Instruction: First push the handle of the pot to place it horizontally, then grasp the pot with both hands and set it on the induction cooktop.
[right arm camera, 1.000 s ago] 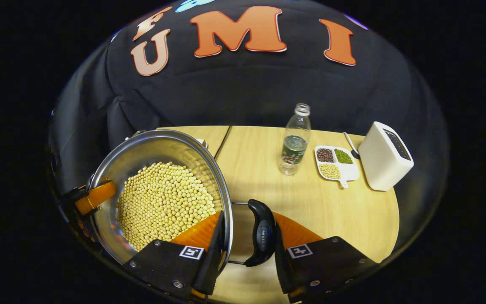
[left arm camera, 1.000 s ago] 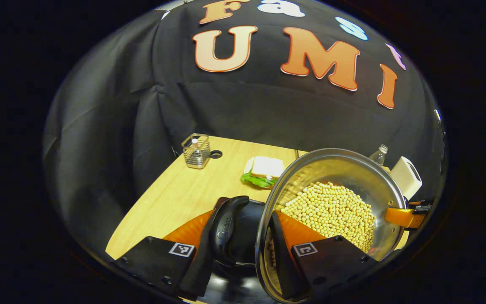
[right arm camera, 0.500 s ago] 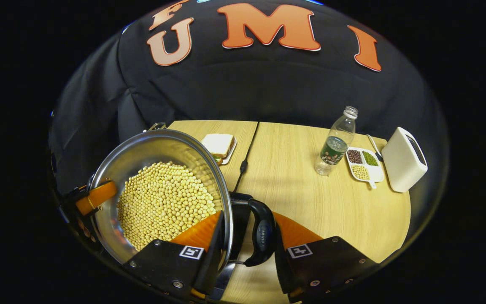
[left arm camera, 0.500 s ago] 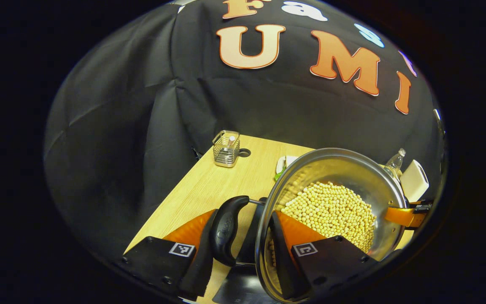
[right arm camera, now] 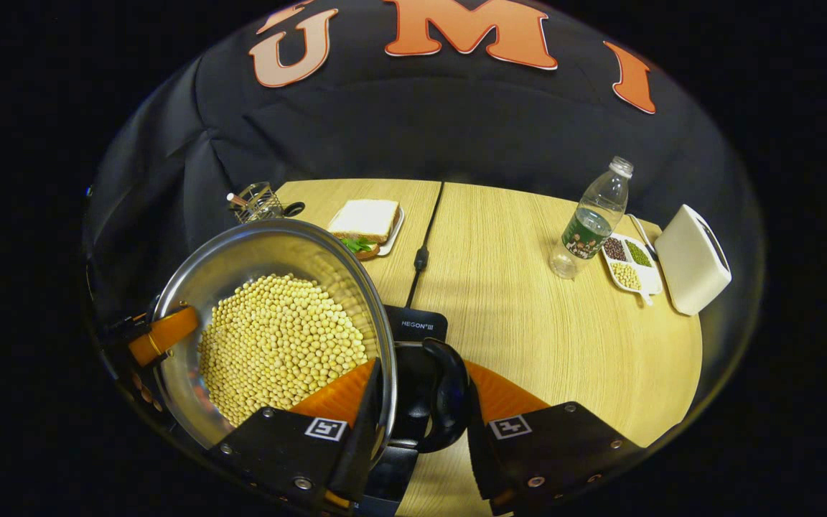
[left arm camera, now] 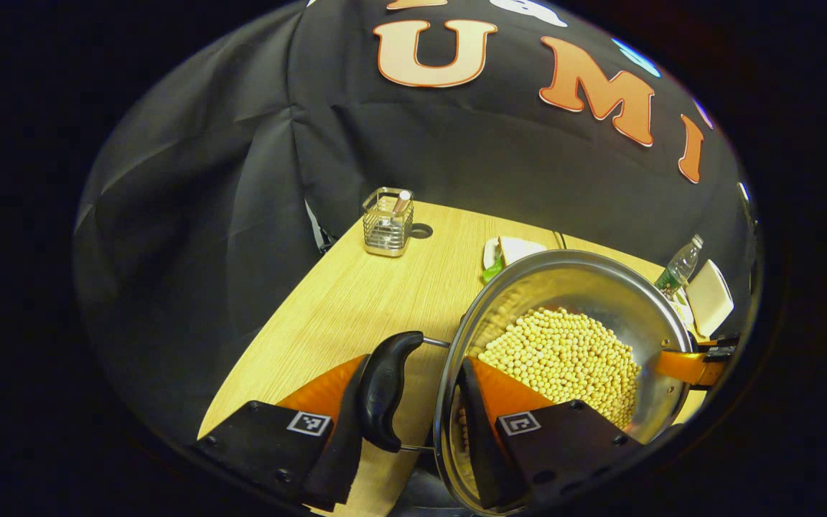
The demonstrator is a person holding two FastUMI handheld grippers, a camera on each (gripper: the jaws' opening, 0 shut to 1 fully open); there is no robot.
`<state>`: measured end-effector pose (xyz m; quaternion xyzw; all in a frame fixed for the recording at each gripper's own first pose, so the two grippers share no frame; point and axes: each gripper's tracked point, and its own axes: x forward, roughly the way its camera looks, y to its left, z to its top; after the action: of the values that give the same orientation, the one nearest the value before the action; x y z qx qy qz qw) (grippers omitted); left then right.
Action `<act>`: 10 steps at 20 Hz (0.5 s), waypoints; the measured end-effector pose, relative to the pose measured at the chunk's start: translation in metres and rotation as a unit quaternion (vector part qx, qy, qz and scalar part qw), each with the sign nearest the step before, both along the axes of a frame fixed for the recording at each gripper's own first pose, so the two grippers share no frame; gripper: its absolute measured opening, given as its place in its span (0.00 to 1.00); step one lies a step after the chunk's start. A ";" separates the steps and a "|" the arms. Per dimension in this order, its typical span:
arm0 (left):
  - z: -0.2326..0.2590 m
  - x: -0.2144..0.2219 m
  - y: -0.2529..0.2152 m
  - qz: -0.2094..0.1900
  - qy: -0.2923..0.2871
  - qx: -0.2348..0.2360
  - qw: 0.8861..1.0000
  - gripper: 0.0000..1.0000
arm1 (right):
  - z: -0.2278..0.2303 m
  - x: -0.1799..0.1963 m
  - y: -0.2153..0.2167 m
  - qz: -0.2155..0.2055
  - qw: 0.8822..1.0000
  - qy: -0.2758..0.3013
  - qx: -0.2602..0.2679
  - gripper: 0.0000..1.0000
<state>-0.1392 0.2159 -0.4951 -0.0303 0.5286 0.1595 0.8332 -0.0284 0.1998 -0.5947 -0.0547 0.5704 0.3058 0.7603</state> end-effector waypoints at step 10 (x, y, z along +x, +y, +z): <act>-0.018 -0.009 0.002 -0.020 -0.004 0.003 1.000 0.73 | 0.005 0.006 0.001 0.008 1.000 0.003 -0.001 0.58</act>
<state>-0.1484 0.2183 -0.5135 -0.0182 0.5254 0.1444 0.8383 -0.0226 0.2006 -0.5895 -0.0590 0.5725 0.3112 0.7563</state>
